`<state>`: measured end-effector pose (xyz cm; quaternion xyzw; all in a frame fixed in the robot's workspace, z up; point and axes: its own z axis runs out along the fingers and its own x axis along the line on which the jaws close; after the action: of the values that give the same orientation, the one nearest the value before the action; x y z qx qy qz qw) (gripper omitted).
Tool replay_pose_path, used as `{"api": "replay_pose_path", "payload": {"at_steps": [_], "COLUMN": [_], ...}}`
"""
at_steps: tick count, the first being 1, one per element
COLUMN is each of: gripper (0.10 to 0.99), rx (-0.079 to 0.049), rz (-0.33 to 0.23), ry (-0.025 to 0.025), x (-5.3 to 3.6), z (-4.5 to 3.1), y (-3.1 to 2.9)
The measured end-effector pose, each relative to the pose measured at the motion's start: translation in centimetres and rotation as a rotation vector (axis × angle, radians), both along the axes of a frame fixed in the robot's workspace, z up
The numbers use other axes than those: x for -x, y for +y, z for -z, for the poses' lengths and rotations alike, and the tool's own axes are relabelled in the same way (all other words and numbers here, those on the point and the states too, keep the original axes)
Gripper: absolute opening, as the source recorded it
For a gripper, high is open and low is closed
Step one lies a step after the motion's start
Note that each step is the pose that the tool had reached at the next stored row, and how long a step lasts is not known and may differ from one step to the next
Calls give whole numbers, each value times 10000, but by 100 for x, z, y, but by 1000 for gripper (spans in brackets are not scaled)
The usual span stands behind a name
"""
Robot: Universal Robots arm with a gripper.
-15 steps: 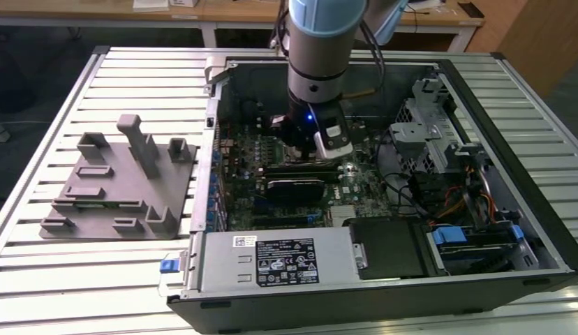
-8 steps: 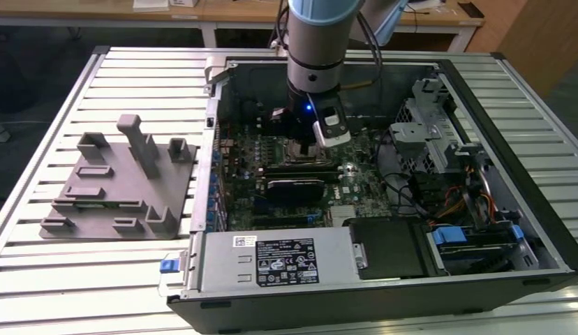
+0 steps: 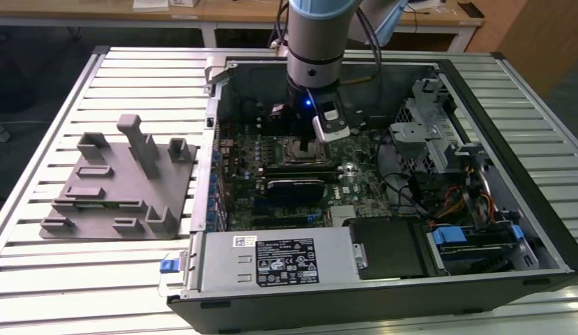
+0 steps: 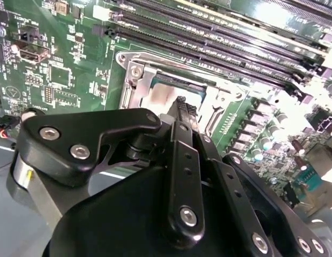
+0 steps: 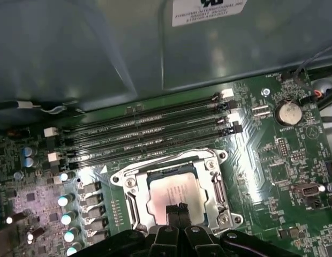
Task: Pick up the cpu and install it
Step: 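Install the second cpu locking lever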
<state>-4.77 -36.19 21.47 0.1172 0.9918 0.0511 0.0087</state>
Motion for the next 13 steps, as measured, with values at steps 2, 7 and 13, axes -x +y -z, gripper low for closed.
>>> {"api": "replay_pose_path", "payload": {"at_steps": [2,7,13], "gripper": [106,106,106], "rx": [-1,-1,-2], "rz": [1,1,1], "ry": [-1,-1,-1], "x": [0,0,0], "z": [-45,-137,-142], "y": [0,0,0]}}
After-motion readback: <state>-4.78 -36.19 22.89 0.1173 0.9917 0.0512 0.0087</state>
